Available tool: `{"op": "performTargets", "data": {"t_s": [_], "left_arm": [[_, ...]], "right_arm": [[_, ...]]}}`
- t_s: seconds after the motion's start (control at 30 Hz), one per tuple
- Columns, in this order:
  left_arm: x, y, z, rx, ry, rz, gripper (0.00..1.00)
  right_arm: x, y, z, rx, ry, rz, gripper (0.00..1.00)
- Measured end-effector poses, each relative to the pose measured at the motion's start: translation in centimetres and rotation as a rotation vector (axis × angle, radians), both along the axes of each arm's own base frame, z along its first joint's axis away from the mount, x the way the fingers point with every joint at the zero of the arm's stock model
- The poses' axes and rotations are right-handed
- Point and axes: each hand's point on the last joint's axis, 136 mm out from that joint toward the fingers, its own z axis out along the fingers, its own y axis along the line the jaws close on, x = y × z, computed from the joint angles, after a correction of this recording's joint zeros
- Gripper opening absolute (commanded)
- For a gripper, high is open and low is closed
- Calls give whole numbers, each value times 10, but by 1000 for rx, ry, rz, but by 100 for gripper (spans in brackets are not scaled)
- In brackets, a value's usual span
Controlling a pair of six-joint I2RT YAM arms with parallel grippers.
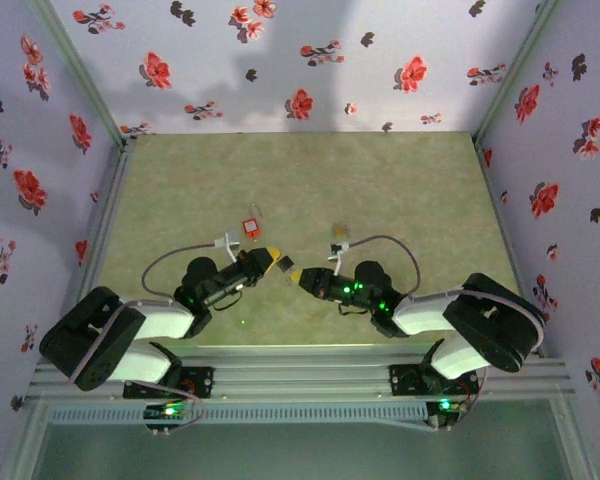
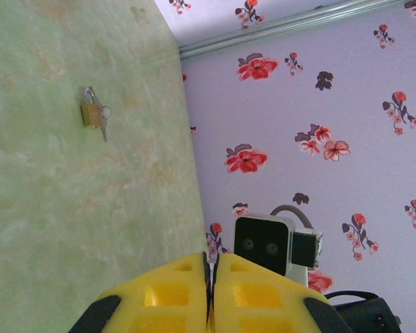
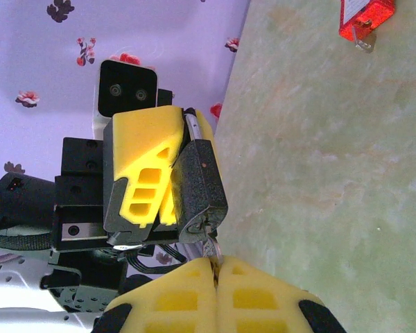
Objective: Lock with the key
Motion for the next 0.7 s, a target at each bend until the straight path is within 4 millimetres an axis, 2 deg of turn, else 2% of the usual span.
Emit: {"op": "performTargets", "data": {"t_s": [0.7], "left_arm": [[5,4,0,1,0,34,0]], "right_arm": [[-13,-11,-7,-18,7,-7,0]]}}
